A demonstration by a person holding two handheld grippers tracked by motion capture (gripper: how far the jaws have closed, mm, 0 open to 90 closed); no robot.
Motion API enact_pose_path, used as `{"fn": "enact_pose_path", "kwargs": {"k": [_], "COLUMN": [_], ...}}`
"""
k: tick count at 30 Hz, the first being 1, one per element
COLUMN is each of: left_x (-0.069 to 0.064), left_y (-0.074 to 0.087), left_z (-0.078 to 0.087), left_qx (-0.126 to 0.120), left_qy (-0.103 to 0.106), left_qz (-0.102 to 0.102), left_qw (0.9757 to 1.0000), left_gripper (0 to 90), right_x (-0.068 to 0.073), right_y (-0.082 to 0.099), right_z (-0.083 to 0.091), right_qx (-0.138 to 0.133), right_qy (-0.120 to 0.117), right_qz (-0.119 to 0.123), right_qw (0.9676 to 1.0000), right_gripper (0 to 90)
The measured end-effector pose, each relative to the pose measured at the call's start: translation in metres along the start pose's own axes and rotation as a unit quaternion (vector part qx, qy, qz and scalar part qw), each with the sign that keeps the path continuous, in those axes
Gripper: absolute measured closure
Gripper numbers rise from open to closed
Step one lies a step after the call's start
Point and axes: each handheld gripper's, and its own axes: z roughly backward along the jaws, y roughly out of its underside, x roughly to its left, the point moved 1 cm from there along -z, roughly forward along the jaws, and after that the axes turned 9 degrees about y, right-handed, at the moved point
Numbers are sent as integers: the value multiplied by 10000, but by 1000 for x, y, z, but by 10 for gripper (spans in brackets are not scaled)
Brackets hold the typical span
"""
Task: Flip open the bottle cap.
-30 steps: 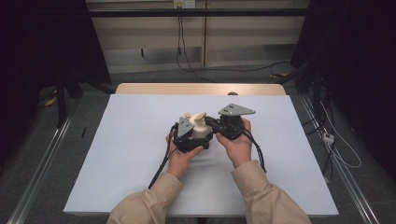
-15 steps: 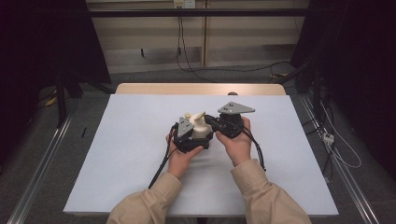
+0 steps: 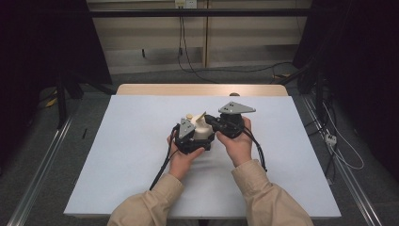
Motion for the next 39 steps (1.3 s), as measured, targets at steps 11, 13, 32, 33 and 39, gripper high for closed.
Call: {"fn": "enact_pose_path", "kwargs": {"k": [11,13,32,33,39], "left_x": [0,0,0,0,0], "left_y": [0,0,0,0,0], "left_z": [0,0,0,0,0], "left_qx": [4,3,7,8,5], "left_qy": [5,3,0,1,-2], "left_qz": [4,7,5,6,5], "left_qw": [10000,10000,10000,10000,10000], "left_gripper": [53,53,53,53,53], "right_x": [1,2,3,3,3], "right_y": [-2,-2,-4,-5,-6], "right_z": [-2,-3,-6,-6,-7], "right_qx": [-8,-13,-56,-52,-58], "right_qy": [-31,-34,-46,-43,-23], "right_qz": [6,3,7,6,8], "right_qw": [10000,10000,10000,10000,10000], "right_gripper": [900,900,900,900,900]}}
